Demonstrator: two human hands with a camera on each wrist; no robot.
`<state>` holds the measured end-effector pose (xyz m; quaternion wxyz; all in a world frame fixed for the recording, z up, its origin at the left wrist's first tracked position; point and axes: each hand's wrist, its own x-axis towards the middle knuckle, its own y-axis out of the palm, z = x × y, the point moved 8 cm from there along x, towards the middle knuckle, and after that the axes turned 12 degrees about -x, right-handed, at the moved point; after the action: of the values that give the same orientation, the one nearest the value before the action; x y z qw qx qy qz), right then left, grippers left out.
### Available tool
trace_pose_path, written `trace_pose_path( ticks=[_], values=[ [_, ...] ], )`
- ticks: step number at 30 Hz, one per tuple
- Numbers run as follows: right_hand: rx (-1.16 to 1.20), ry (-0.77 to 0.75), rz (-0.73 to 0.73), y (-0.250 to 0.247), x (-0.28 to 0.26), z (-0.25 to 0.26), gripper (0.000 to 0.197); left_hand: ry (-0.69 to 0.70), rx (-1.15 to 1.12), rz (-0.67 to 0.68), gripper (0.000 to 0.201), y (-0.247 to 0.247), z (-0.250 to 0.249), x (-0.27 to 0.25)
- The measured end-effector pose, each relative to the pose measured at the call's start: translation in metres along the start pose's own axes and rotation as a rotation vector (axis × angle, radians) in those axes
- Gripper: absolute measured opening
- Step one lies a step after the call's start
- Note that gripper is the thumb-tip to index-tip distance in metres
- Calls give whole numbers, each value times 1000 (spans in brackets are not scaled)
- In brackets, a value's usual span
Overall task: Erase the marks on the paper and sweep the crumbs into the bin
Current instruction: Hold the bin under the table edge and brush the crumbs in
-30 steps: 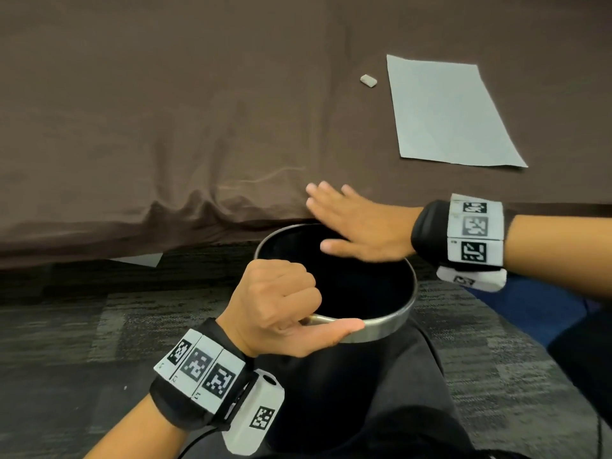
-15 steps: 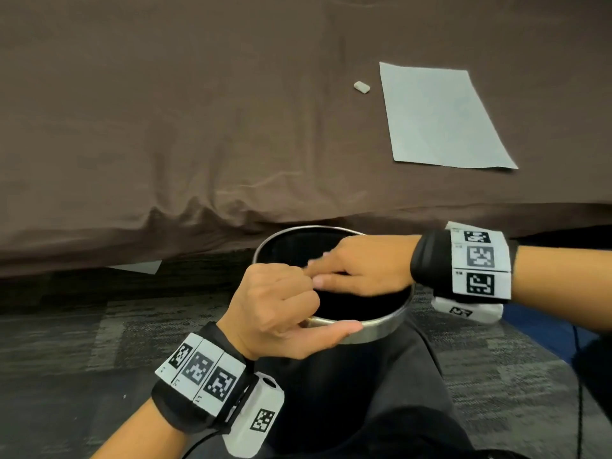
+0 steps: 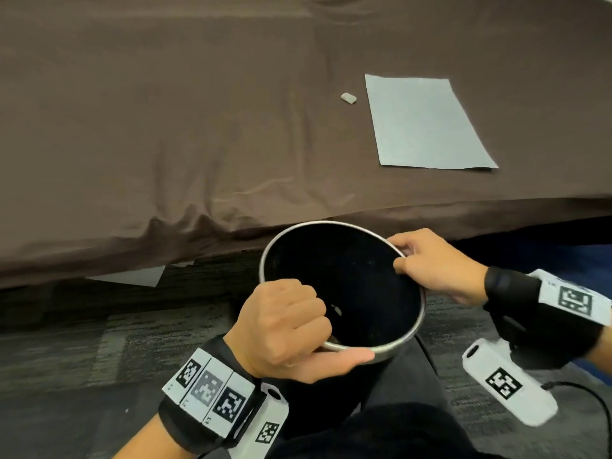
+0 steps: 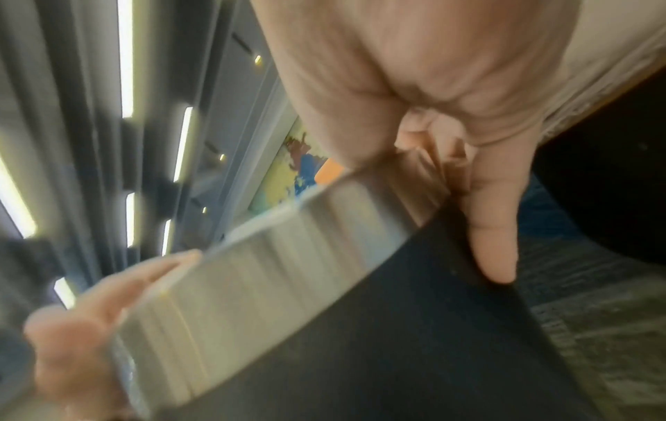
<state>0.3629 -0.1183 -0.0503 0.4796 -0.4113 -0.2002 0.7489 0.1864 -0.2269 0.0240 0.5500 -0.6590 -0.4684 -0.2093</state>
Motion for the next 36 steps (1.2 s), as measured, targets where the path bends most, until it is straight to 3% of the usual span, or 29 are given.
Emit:
trace_pose_path(
  ticks=[4, 7, 10, 13, 17, 24, 31, 36],
  values=[
    [141, 23, 23, -3, -18, 0, 45, 17, -43, -49, 58, -9, -5, 2],
    [164, -4, -8, -14, -33, 6, 44, -27, -133, -170, 53, -26, -4, 7],
    [180, -37, -59, -33, -50, 12, 44, -163, -107, -290, 50, -59, 10, 23],
    [208, -95, -117, -56, -71, 22, 49, -321, 39, -313, 32, -77, 44, 42],
    [247, -133, -181, -92, -96, 25, 52, -488, 164, -148, 12, -56, 104, 54],
    [305, -5, -350, -140, -126, -22, 61, -742, 430, 241, 64, 14, 186, 55],
    [413, 218, -418, -137, -149, -103, 58, -1002, 546, 318, 66, 34, 246, 12],
    [501, 381, -421, -106, -151, -164, 46, -1003, 547, 362, 70, 39, 253, 10]
  ],
)
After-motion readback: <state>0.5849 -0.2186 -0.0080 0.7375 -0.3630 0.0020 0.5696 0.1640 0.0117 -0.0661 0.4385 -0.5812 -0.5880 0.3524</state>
